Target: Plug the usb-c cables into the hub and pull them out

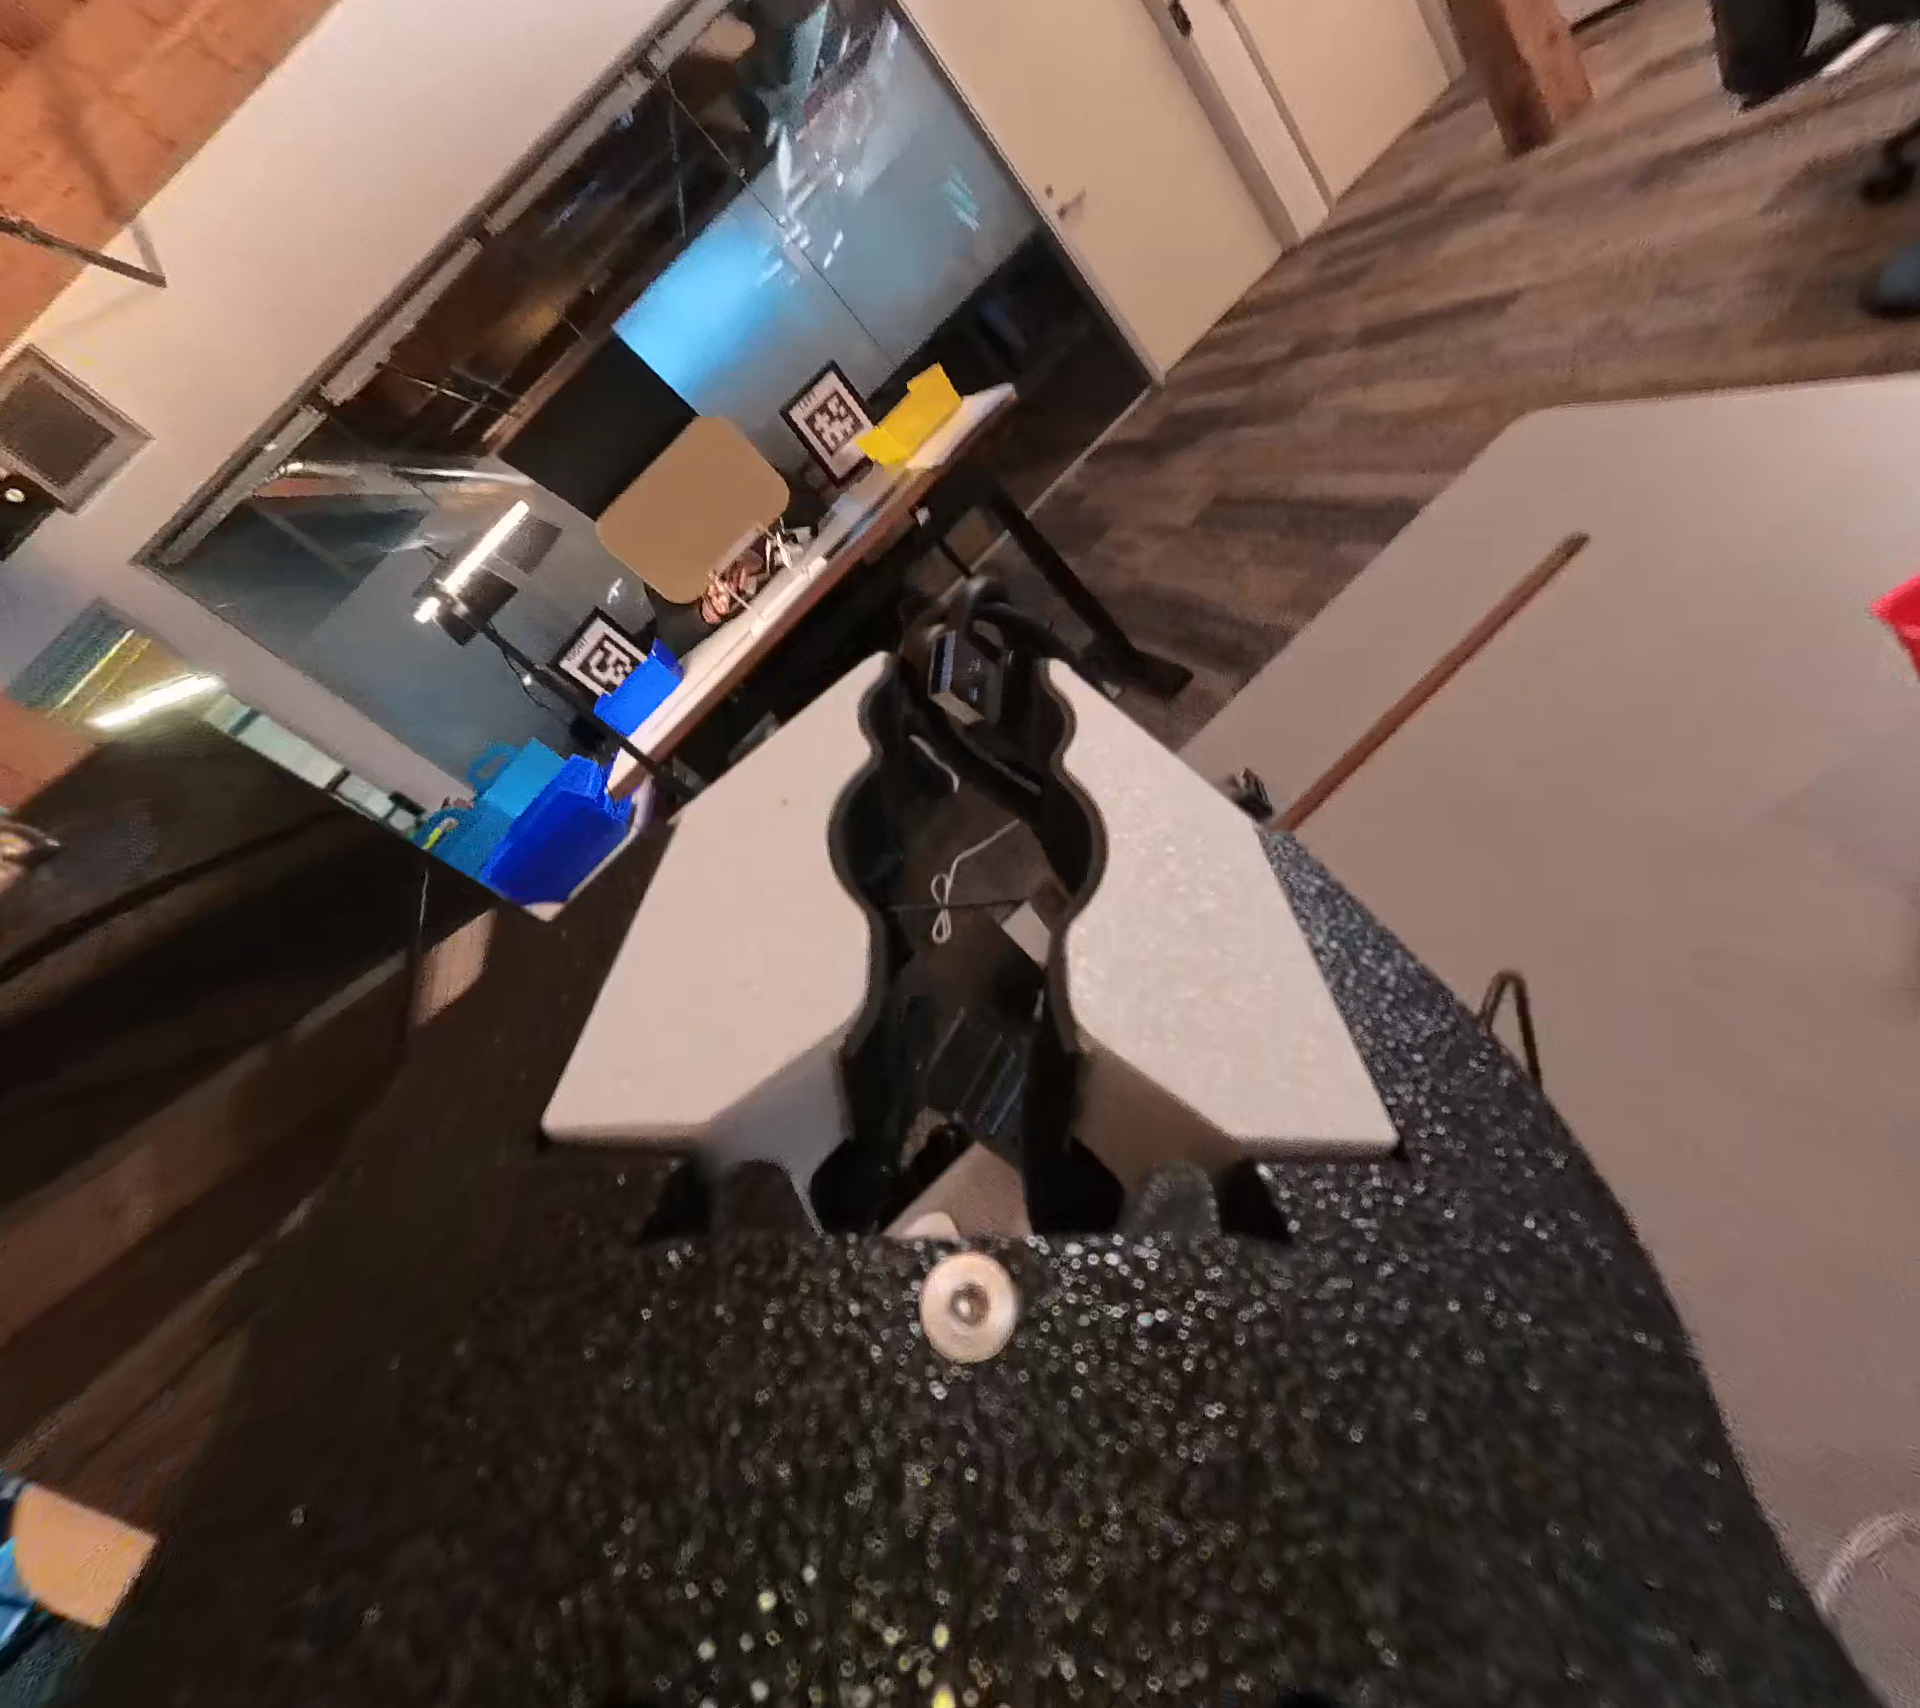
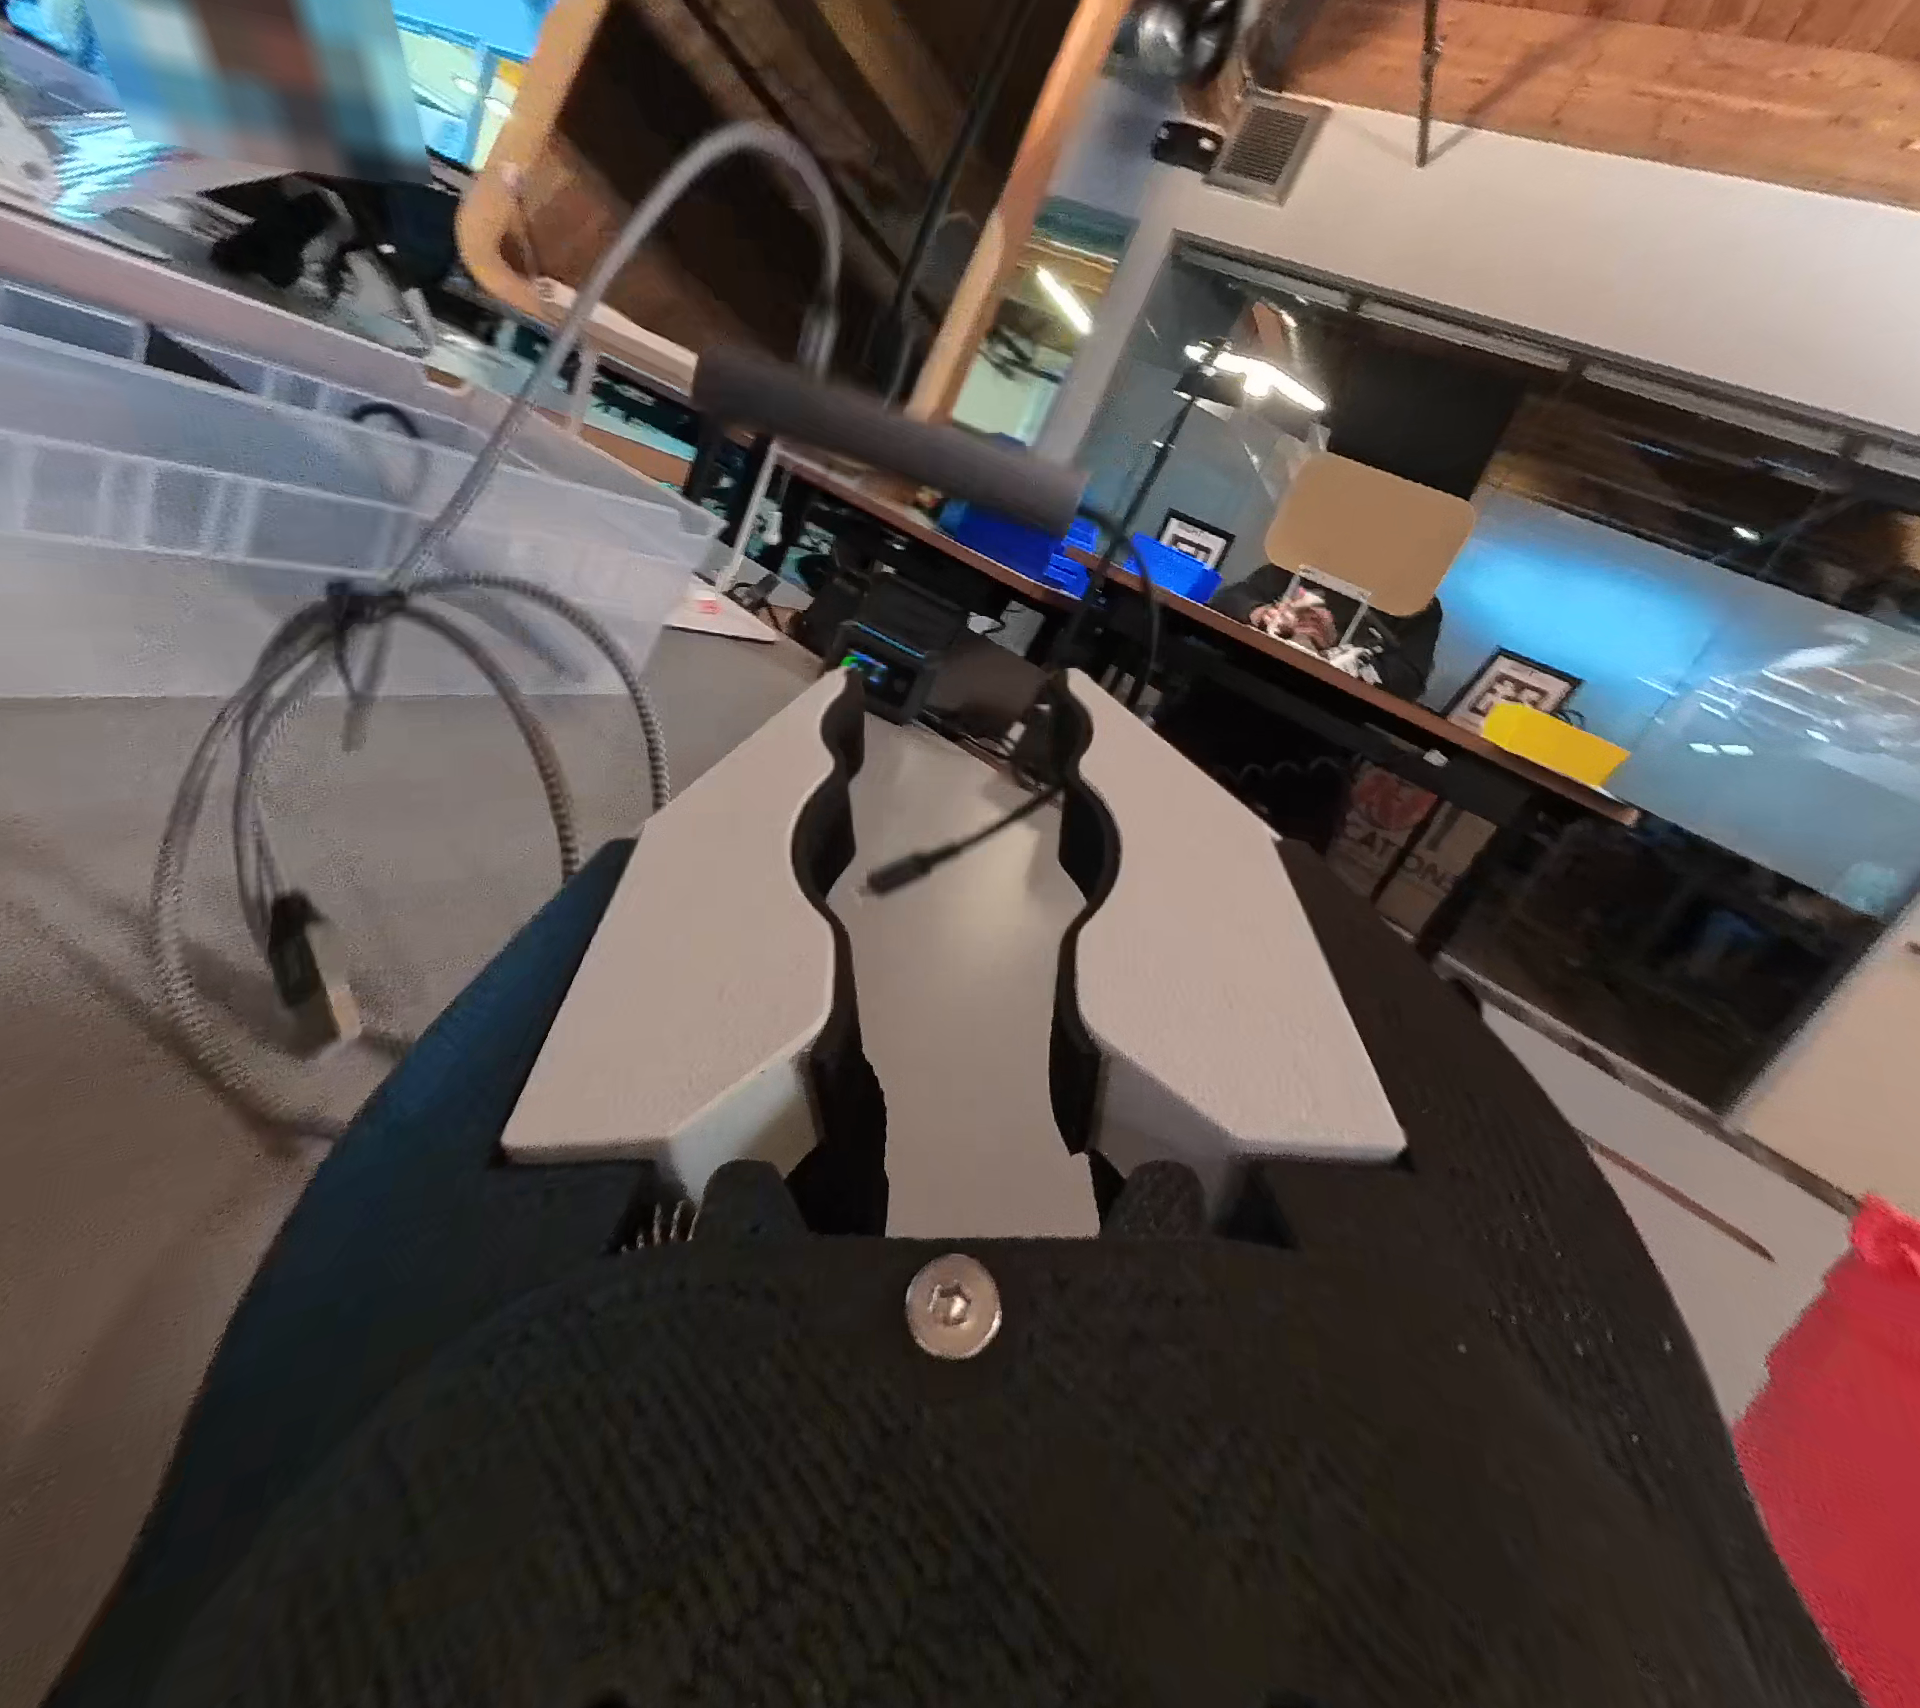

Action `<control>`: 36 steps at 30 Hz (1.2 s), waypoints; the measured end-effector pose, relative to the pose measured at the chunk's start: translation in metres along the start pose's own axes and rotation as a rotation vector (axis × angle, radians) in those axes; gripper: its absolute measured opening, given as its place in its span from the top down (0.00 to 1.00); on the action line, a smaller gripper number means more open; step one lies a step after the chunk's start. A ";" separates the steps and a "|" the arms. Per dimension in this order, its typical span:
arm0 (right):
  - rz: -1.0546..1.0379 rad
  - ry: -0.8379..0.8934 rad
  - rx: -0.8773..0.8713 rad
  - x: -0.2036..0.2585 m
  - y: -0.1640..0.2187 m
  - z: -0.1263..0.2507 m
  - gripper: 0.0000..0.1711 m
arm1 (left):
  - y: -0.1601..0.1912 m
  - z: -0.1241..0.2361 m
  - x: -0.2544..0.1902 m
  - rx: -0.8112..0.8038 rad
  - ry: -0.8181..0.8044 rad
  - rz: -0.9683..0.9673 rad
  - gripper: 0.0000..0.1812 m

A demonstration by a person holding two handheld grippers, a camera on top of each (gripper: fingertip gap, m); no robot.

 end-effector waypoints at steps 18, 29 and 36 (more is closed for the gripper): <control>-0.444 0.154 0.002 -0.084 -0.091 0.019 0.80 | 0.074 0.066 -0.229 -0.060 0.180 0.060 0.87; -0.438 -0.135 0.580 -0.005 0.006 -0.001 0.71 | 0.061 0.136 -0.233 -0.331 0.301 0.103 0.57; -0.407 -0.262 0.839 0.040 0.047 0.012 0.69 | 0.091 0.130 -0.185 -0.260 -0.012 0.144 0.72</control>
Point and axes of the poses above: each gripper's, where its closed fingertips meet, z back along the fingers, y out of its underside, x = y × z across the jaws, the point moved 3 cm from there along z, back along the fingers, and after that the axes turned 13 degrees about -z, right-handed, at the moved point
